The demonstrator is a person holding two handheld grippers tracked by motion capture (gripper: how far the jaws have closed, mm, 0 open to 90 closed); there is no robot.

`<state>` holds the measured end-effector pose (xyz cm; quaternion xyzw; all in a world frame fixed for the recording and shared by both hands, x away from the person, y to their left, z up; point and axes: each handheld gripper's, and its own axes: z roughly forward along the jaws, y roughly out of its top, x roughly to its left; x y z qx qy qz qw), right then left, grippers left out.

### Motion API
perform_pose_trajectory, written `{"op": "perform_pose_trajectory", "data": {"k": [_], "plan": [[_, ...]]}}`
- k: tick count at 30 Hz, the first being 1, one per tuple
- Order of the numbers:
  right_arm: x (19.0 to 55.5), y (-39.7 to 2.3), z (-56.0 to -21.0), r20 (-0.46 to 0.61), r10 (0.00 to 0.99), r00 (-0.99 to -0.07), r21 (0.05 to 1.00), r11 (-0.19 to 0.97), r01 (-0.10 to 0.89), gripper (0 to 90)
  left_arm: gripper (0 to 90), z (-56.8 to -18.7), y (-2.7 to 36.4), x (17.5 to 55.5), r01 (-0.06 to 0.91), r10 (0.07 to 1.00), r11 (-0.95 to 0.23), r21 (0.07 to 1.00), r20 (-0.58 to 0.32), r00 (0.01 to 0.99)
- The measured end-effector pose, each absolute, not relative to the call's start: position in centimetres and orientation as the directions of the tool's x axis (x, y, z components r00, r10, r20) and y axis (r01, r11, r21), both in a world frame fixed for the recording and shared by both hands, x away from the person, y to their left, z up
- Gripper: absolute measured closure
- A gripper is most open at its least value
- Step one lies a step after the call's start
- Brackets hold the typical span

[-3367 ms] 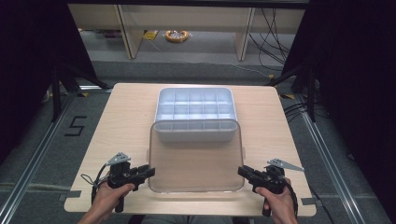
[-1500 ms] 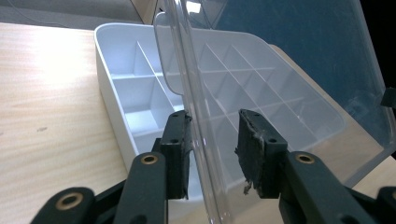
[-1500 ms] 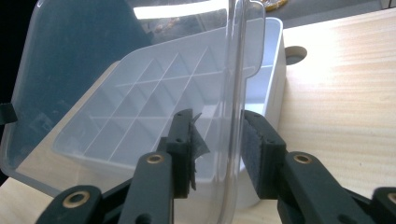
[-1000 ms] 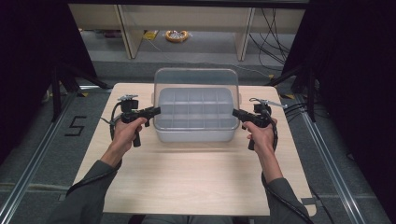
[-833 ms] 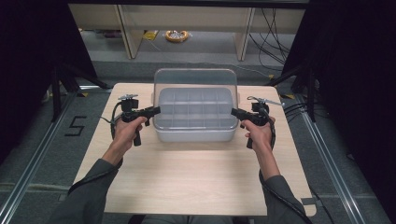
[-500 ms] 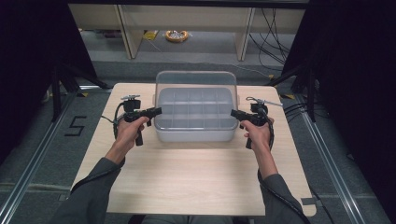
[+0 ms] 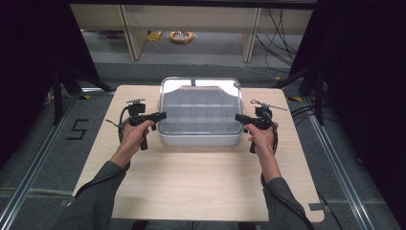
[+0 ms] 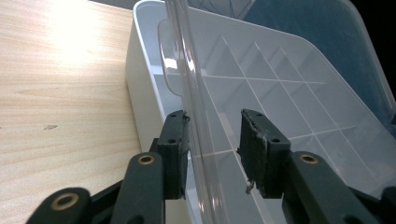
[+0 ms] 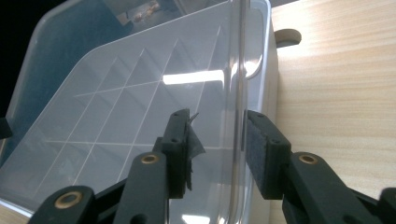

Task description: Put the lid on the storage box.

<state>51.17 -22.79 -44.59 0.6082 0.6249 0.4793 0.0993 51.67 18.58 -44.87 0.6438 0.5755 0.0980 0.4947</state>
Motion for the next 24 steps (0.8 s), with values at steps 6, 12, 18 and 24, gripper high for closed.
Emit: {"op": "perform_pose_trajectory", "data": {"k": [6, 12, 18, 24], "plan": [[51.25, -22.63, -44.74, 0.472, 0.854, -0.218, 0.707, -0.219, 0.673, 62.6, 59.7, -45.08, 18.35, 51.81, 0.658, 0.841, 0.149, 0.738, -0.444, 0.308], [51.20, -22.81, -44.61, 0.475, 0.855, -0.208, 0.703, -0.226, 0.675, 62.5, 59.2, -45.07, 18.14, 51.84, 0.667, 0.839, 0.147, 0.730, -0.449, 0.306], [51.28, -23.00, -44.76, 0.444, 0.863, -0.241, 0.728, -0.190, 0.659, 62.5, 59.1, -44.99, 18.24, 51.76, 0.666, 0.844, 0.146, 0.731, -0.444, 0.301], [51.30, -22.77, -44.67, 0.429, 0.872, -0.237, 0.732, -0.182, 0.657, 61.7, 58.9, -45.02, 18.19, 51.70, 0.665, 0.847, 0.151, 0.731, -0.443, 0.295]]}}
